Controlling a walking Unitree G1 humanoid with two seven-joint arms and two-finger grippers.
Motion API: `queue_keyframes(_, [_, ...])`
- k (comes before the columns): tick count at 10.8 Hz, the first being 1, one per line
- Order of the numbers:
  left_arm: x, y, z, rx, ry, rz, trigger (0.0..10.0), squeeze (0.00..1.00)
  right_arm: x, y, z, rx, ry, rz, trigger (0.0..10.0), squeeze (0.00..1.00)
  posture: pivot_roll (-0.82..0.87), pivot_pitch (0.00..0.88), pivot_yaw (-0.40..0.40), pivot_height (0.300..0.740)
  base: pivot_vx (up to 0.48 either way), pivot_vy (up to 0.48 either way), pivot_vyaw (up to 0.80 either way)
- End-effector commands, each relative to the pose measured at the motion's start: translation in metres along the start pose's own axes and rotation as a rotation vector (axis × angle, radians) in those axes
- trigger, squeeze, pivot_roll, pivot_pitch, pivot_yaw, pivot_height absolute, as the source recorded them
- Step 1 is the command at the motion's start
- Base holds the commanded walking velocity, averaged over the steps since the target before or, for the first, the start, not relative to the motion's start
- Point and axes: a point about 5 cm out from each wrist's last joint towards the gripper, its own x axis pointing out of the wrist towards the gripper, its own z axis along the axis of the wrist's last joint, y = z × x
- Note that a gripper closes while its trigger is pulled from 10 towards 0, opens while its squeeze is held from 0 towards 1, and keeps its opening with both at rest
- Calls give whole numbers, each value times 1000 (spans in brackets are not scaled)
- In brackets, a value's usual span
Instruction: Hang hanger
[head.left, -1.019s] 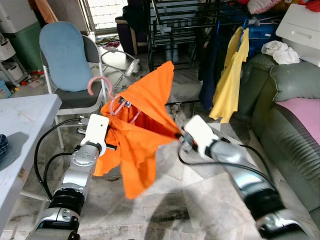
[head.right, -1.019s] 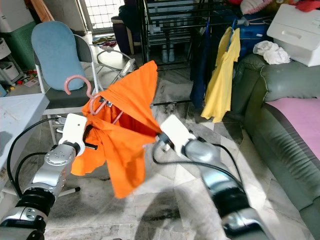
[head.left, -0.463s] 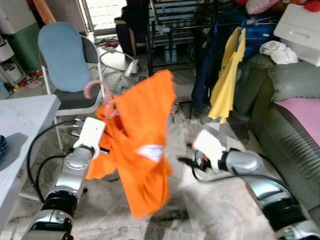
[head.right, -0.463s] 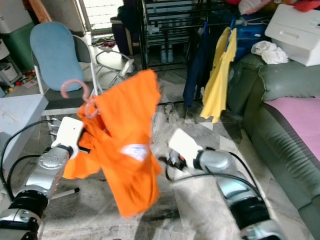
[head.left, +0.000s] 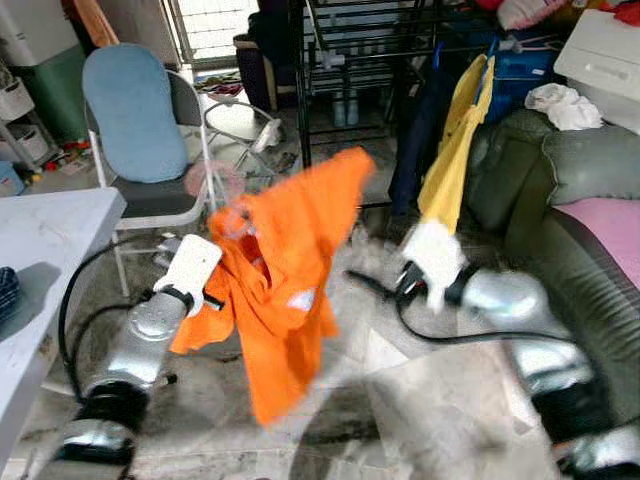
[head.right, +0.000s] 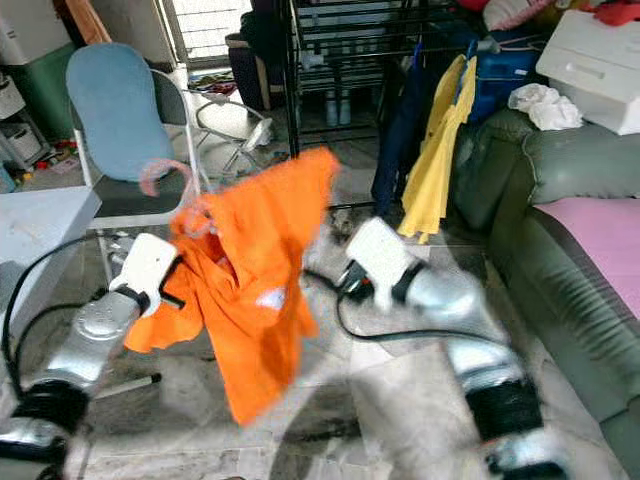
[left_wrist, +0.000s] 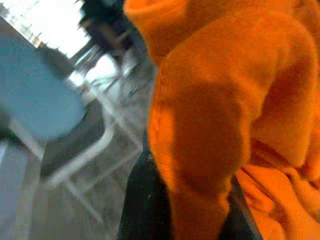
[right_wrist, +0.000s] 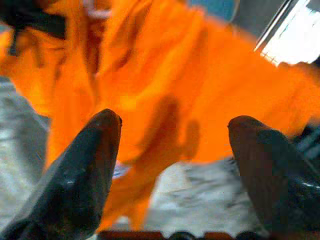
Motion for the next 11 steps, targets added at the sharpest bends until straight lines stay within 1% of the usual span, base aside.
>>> queue_keyframes(1, [-2, 2, 10, 64, -64, -49, 0, 0, 0, -5, 6, -45, -14, -7, 10000, 1000, -59, 0, 86, 740, 0, 0, 0])
queue_keyframes(2, [-10, -1, 10, 163, -114, -144, 0, 0, -2, -11, 12, -63, -26, -12, 10000, 1000, -58, 0, 88, 740, 0, 0, 0])
queue_keyframes(3, [-20, -3, 4, 274, -142, -238, 0, 0, -4, -12, 14, -78, -25, 24, 10000, 1000, -53, 0, 89, 740, 0, 0, 0])
queue_keyframes(5, [-26, -8, 0, 378, -171, -328, 0, 0, -5, -10, 12, -114, -6, 89, 10000, 1000, -56, 0, 90, 740, 0, 0, 0])
queue_keyframes(6, [-26, -11, 3, 384, -204, -339, 0, 0, -6, -11, 12, -80, -21, 119, 10000, 1000, -56, 0, 91, 740, 0, 0, 0])
queue_keyframes(7, [-26, -17, 8, 407, -249, -356, 0, 0, -8, -10, 9, 1, -22, 174, 10000, 1000, -58, 0, 89, 740, 0, 0, 0])
queue_keyframes(8, [-25, -23, 12, 415, -288, -369, 0, 0, -11, -6, 4, 63, -11, 254, 10000, 525, -57, 0, 87, 740, 0, 0, 0])
queue_keyframes(9, [-24, -26, 14, 427, -300, -382, 0, 0, -14, -5, 2, 111, -7, 315, 10000, 0, -54, 0, 84, 740, 0, 0, 0])
queue_keyframes(11, [-22, -29, 17, 431, -325, -391, 0, 0, -15, -14, 4, 155, -13, 341, 10000, 0, -53, 0, 85, 740, 0, 0, 0])
